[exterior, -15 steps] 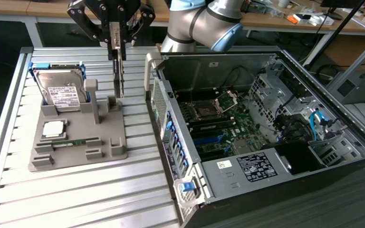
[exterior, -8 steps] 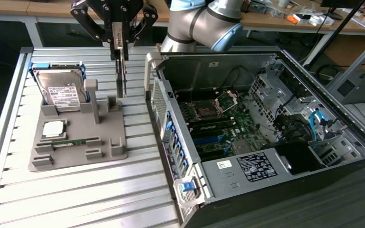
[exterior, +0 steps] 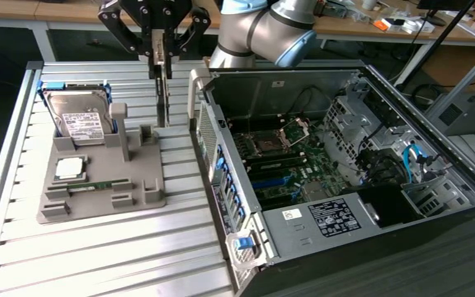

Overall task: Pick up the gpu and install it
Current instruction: 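Pick up the gpu and move the gpu toward the slot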

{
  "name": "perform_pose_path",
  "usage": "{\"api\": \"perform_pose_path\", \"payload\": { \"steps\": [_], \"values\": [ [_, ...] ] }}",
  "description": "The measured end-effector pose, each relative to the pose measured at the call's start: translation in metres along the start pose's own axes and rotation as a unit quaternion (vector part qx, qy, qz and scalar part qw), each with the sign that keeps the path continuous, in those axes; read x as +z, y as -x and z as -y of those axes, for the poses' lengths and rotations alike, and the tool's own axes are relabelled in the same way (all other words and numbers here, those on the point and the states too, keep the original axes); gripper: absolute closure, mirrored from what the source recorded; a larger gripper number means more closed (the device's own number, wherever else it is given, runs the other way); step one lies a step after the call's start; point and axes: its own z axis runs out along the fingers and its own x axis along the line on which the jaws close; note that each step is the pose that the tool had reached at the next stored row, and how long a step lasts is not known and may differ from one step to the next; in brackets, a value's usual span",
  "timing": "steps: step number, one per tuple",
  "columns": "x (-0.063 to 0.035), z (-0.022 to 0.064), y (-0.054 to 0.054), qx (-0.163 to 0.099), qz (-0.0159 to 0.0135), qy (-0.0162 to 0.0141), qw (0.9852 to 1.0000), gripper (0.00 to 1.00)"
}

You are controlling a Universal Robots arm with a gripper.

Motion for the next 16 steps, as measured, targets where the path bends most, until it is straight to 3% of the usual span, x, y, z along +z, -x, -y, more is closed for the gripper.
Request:
{"api": "perform_pose_path", "payload": {
  "steps": [16],
  "values": [
    [0.0001, 0.0022, 0.0073, 0.0, 0.0001, -0.0023, 1.0, 0.73]
  ]
}}
